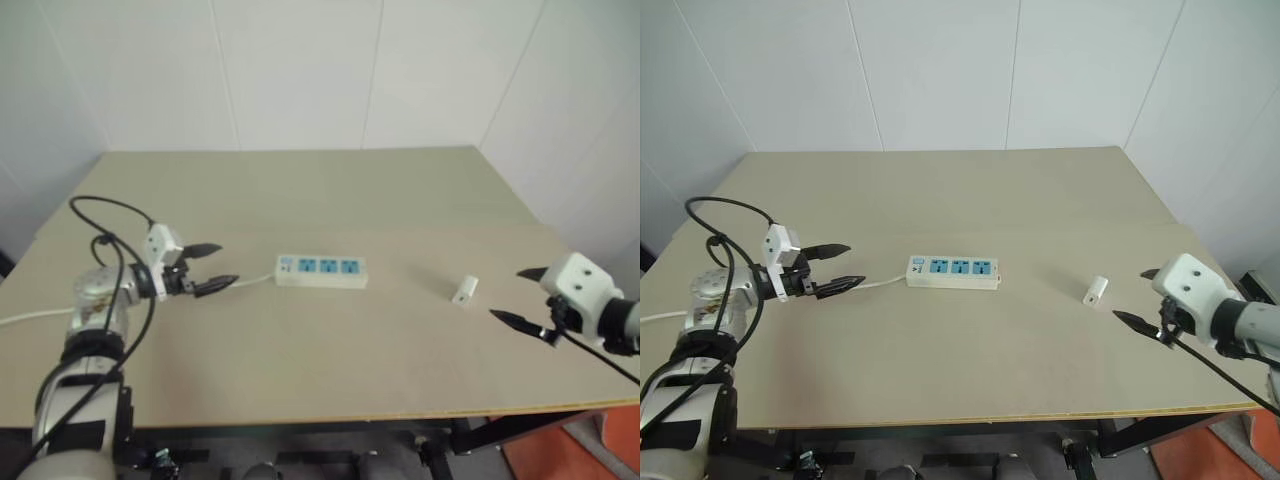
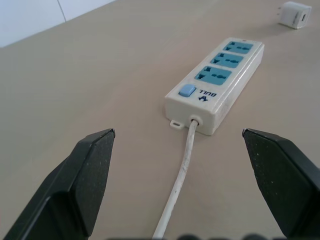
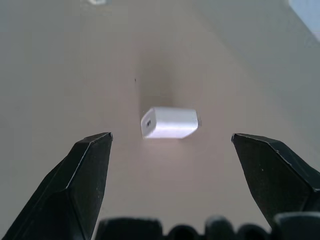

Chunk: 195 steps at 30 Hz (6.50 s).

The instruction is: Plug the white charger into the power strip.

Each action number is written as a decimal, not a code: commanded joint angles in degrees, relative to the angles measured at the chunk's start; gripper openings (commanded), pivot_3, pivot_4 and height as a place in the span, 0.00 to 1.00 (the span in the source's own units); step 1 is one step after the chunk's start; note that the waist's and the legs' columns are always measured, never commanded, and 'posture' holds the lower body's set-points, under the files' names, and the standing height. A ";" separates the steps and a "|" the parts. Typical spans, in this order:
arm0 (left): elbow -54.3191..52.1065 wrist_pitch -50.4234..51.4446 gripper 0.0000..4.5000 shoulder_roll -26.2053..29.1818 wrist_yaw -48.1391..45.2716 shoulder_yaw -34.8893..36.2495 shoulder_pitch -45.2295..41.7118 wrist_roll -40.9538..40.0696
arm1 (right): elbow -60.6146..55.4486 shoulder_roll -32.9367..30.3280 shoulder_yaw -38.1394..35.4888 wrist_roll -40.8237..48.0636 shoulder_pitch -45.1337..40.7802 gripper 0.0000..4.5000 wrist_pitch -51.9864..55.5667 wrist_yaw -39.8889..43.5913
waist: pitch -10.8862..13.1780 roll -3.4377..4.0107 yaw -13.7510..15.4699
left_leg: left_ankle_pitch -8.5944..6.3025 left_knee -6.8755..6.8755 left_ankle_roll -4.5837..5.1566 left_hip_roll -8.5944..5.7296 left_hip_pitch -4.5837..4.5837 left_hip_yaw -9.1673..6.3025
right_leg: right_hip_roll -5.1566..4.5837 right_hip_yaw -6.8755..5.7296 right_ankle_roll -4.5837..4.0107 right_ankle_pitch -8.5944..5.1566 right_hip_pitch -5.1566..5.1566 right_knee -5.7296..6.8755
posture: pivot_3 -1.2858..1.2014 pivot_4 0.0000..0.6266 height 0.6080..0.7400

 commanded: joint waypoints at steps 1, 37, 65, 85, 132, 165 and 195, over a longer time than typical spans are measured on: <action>6.43 -3.22 0.99 -1.39 1.08 -1.92 -4.22 3.28 | -7.97 1.32 2.66 1.58 -3.44 1.00 3.80 -3.06 | 0.00 0.00 -0.03 | 0.00 0.00 0.00 0.01 -0.03 -0.01 | 0.01 -0.01 0.00 0.00 -0.02 -0.01 | 0.52 0.24 1.00; 15.57 4.31 0.01 -10.09 13.79 -7.15 -14.48 16.17 | -31.34 12.57 28.36 -6.11 -12.47 1.00 26.33 -23.88 | -0.07 -0.09 0.86 | 0.00 0.08 0.00 -0.05 -0.12 -0.11 | -0.03 -0.10 0.02 0.01 -0.05 0.04 | 0.52 0.24 1.00; -76.36 58.58 0.47 -0.06 9.93 -7.84 29.39 -11.54 | -22.81 15.20 29.92 -11.27 -11.41 1.00 17.28 -21.88 | -0.06 -0.08 0.34 | 0.02 0.00 -0.04 0.02 -0.07 -0.08 | -0.03 -0.05 -0.03 0.01 -0.07 -0.05 | 0.52 0.24 1.00; -49.86 21.23 0.99 -9.92 3.43 3.56 22.67 -19.32 | -21.59 15.86 29.77 -12.10 -12.21 1.00 16.74 -21.03 | -0.09 -0.06 0.52 | 0.02 0.01 -0.04 0.03 0.01 -0.05 | -0.04 -0.08 -0.08 0.03 0.04 -0.08 | 0.52 0.24 1.00; -11.20 -8.47 0.72 -17.45 -2.29 -5.28 16.56 -3.39 | -24.95 17.57 28.82 -17.39 -8.97 1.00 18.83 -23.00 | -0.20 0.07 -0.06 | 0.02 -0.03 -0.03 0.01 0.10 -0.08 | 0.00 -0.06 -0.06 0.02 0.09 -0.08 | 0.52 0.24 1.00; -14.86 -7.78 0.72 -16.50 -8.32 -9.68 15.84 -3.25 | 66.38 2.15 55.79 -46.35 -69.72 1.00 -89.81 18.59 | -0.14 0.11 -0.27 | 0.01 -0.13 -0.02 0.03 0.21 0.13 | -0.04 0.07 -0.08 0.02 0.02 -0.09 | 0.52 0.24 1.00; -16.17 -9.22 0.72 -15.88 -5.60 -10.66 17.32 -2.53 | 82.30 11.91 73.97 -79.79 -77.59 1.00 -85.85 -22.80 | -0.17 0.31 -0.50 | 0.02 -0.13 -0.04 0.00 0.30 0.13 | -0.04 0.11 -0.14 -0.01 -0.02 0.10 | 0.52 0.24 1.00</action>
